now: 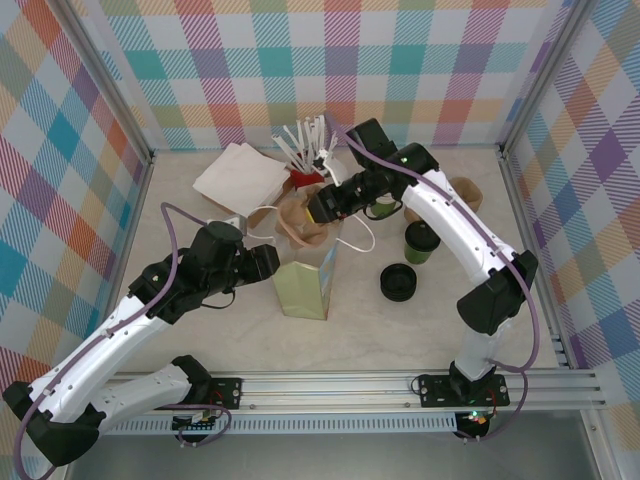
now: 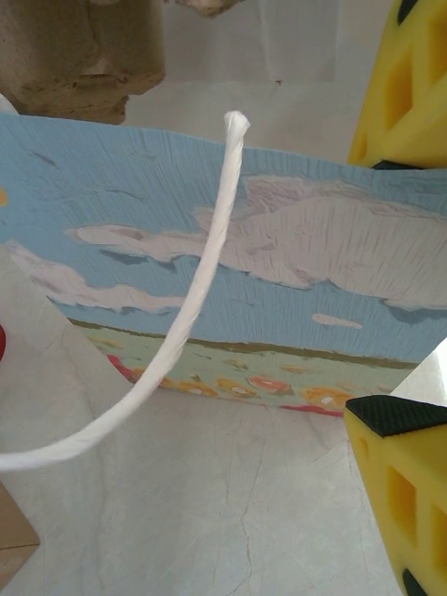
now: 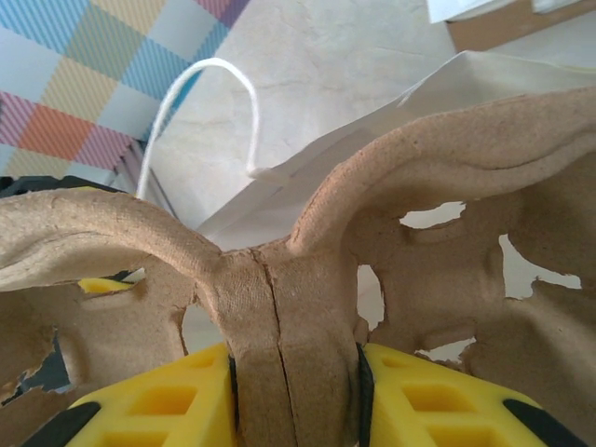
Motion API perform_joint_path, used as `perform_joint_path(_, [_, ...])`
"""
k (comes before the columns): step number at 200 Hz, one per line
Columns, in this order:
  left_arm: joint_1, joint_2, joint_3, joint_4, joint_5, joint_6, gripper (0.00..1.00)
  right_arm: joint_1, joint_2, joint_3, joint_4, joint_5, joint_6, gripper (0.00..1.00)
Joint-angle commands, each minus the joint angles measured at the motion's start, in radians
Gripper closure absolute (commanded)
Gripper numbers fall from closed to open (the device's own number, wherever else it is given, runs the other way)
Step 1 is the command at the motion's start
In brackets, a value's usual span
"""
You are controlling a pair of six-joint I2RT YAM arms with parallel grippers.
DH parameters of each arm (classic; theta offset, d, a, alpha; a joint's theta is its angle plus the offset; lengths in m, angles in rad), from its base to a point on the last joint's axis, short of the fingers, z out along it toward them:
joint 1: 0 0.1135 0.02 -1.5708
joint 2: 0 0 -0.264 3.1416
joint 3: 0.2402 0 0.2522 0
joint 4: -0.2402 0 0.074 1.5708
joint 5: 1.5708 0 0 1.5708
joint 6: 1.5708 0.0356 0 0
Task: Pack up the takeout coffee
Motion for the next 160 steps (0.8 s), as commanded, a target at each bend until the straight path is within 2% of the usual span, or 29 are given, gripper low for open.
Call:
perform_joint_path(1, [0.007, -0.012, -0.018, -0.035, 0.018, 0.026, 0.41, 0.003, 0.016, 0.035, -0.055, 0.091, -0.040, 0.66])
perform_joint_path(77, [0.008, -0.011, -0.017, -0.026, 0.043, 0.042, 0.40, 0.051, 0.029, 0.036, -0.101, 0.253, -0.101, 0.66])
perform_joint_path(160, [0.007, -0.006, -0.015, -0.026, 0.053, 0.051, 0.39, 0.079, 0.030, 0.020, -0.122, 0.349, -0.122, 0.67])
